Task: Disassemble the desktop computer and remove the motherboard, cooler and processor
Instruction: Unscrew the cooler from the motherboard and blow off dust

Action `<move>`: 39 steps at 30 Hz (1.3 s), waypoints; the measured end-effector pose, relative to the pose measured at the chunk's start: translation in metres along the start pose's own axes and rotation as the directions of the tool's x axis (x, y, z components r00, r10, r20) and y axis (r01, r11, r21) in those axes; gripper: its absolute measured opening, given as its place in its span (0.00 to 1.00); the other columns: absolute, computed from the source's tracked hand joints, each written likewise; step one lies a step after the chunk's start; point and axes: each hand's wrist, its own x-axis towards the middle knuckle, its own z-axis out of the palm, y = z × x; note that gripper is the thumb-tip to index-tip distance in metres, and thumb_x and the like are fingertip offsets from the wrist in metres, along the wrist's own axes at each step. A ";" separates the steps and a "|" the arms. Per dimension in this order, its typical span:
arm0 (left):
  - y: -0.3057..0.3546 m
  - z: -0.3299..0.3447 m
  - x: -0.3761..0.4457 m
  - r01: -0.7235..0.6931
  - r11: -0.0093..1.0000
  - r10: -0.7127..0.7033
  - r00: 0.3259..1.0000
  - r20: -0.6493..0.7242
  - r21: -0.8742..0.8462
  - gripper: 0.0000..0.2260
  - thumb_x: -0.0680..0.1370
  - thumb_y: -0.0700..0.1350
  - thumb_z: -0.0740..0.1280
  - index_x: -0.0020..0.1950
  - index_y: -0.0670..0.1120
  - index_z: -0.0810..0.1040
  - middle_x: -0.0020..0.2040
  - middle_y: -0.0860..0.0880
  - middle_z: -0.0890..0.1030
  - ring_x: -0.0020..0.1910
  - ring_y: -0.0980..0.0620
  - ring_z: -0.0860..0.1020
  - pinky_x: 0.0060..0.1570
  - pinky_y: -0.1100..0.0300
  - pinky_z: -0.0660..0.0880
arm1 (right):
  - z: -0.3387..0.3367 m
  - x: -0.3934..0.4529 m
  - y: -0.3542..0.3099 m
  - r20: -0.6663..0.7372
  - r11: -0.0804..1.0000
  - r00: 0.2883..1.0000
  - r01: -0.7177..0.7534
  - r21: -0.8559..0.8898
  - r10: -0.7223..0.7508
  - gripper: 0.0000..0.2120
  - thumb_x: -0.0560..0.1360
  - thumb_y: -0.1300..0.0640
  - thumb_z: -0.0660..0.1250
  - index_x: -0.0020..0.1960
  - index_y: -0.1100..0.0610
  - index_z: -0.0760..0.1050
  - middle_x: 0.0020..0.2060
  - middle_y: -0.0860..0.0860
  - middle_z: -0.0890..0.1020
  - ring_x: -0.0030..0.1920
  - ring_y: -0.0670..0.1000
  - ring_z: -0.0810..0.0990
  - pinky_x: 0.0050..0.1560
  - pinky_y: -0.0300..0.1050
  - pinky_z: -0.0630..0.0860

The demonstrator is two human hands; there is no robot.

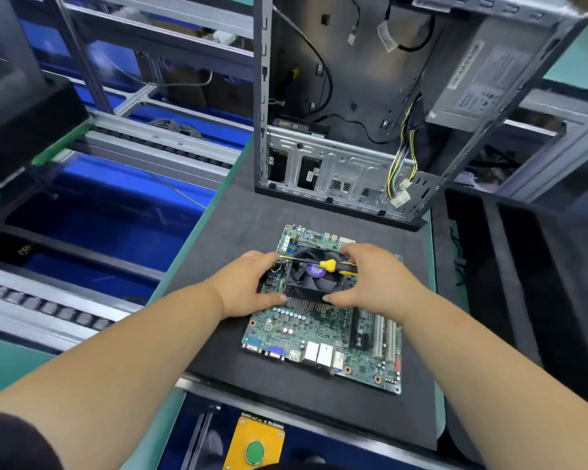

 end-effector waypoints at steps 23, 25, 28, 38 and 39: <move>-0.007 0.012 -0.002 0.023 0.995 -0.017 0.998 0.054 -0.096 0.50 0.63 0.63 0.77 0.78 0.55 0.53 0.71 0.53 0.61 0.73 0.56 0.56 0.72 0.57 0.60 | 0.006 0.023 -0.039 0.007 0.978 0.993 0.116 -0.175 -0.117 0.34 0.53 0.29 0.75 0.52 0.48 0.77 0.42 0.46 0.69 0.40 0.50 0.74 0.40 0.45 0.75; -0.006 0.011 -0.001 0.011 0.997 -0.006 0.998 0.060 -0.082 0.51 0.63 0.64 0.77 0.78 0.54 0.53 0.73 0.52 0.61 0.74 0.56 0.55 0.73 0.58 0.59 | 0.001 0.027 -0.038 0.036 0.978 0.992 0.124 -0.168 -0.120 0.35 0.53 0.30 0.76 0.53 0.49 0.78 0.42 0.46 0.69 0.40 0.50 0.74 0.40 0.44 0.75; -0.005 0.010 0.001 0.003 0.995 0.002 0.999 0.047 -0.095 0.50 0.61 0.67 0.75 0.76 0.56 0.56 0.71 0.53 0.64 0.72 0.56 0.56 0.71 0.57 0.61 | -0.007 0.030 -0.036 0.091 0.972 0.985 0.160 -0.175 -0.146 0.39 0.55 0.33 0.78 0.60 0.51 0.76 0.46 0.47 0.70 0.46 0.51 0.75 0.46 0.46 0.75; -0.006 0.009 0.002 0.021 0.996 -0.015 0.997 0.075 -0.081 0.52 0.59 0.68 0.73 0.78 0.54 0.56 0.74 0.54 0.62 0.74 0.55 0.55 0.73 0.54 0.60 | -0.006 0.031 -0.046 0.069 0.976 0.992 0.121 -0.183 -0.110 0.32 0.53 0.31 0.77 0.49 0.50 0.78 0.42 0.47 0.69 0.40 0.49 0.74 0.40 0.45 0.75; -0.005 0.009 0.002 0.029 0.997 -0.023 0.996 0.084 -0.075 0.52 0.59 0.68 0.73 0.78 0.54 0.56 0.74 0.54 0.63 0.74 0.55 0.55 0.73 0.53 0.60 | -0.006 0.031 -0.043 0.071 0.980 0.992 0.117 -0.162 -0.106 0.33 0.53 0.31 0.77 0.50 0.50 0.78 0.43 0.47 0.69 0.41 0.49 0.74 0.40 0.45 0.75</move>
